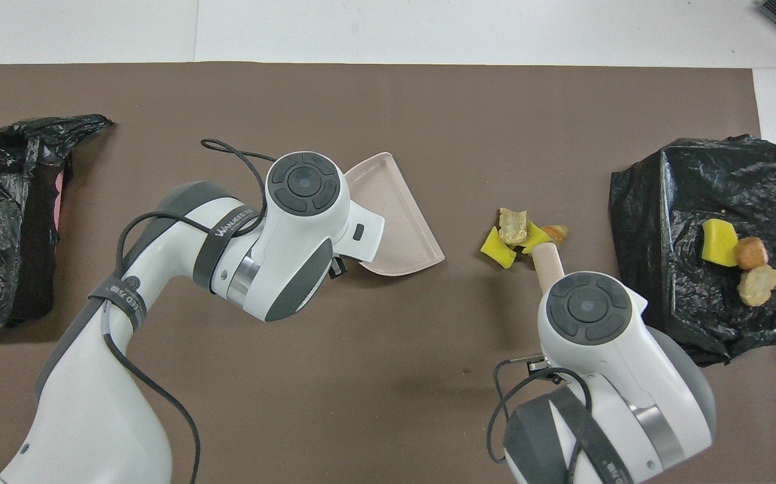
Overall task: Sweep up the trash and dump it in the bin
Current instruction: 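Sweep the sponge pieces into the dustpan with the right gripper's brush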
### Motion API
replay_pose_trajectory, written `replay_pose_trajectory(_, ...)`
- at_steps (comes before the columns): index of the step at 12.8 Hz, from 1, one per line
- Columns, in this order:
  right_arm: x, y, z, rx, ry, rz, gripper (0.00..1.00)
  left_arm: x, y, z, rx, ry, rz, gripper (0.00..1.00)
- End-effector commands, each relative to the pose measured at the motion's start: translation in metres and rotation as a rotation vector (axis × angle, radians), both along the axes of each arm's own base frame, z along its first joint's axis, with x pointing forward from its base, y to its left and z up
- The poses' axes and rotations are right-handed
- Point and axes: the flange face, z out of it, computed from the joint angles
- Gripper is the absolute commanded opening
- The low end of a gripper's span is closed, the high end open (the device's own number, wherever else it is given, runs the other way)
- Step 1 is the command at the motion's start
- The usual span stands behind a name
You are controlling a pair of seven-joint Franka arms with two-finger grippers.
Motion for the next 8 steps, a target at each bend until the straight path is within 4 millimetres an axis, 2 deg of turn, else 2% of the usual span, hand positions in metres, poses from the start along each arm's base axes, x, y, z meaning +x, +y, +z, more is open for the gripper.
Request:
replay_pose_trajectory(1, 0.027, -0.023, 0.002, -0.053, -0.043, 0.121, 0.00, -0.026, -0.002, 0.004, 0.005, 0.028, -0.070, 0.00)
replay_pose_trajectory(3, 0.057, -0.074, -0.009, -0.039, -0.066, 0.149, 0.00, -0.037, -0.013, 0.004, 0.006, 0.029, -0.097, 0.00)
replay_pose_trajectory(4, 0.067, -0.083, -0.025, -0.045, -0.052, 0.161, 0.00, -0.040, -0.015, 0.004, 0.008, 0.028, -0.101, 0.00)
replay_pose_trajectory(6, 0.081, -0.089, -0.042, -0.038, -0.041, 0.163, 0.00, -0.049, -0.025, -0.001, 0.012, 0.034, -0.121, 0.00)
replay_pose_trajectory(7, 0.083, -0.088, -0.046, -0.033, -0.033, 0.157, 0.00, -0.055, -0.033, -0.007, 0.021, 0.037, -0.136, 0.00)
replay_pose_trajectory(8, 0.082, -0.088, -0.058, -0.031, -0.024, 0.127, 0.00, -0.060, -0.036, -0.014, 0.028, 0.044, -0.147, 0.00)
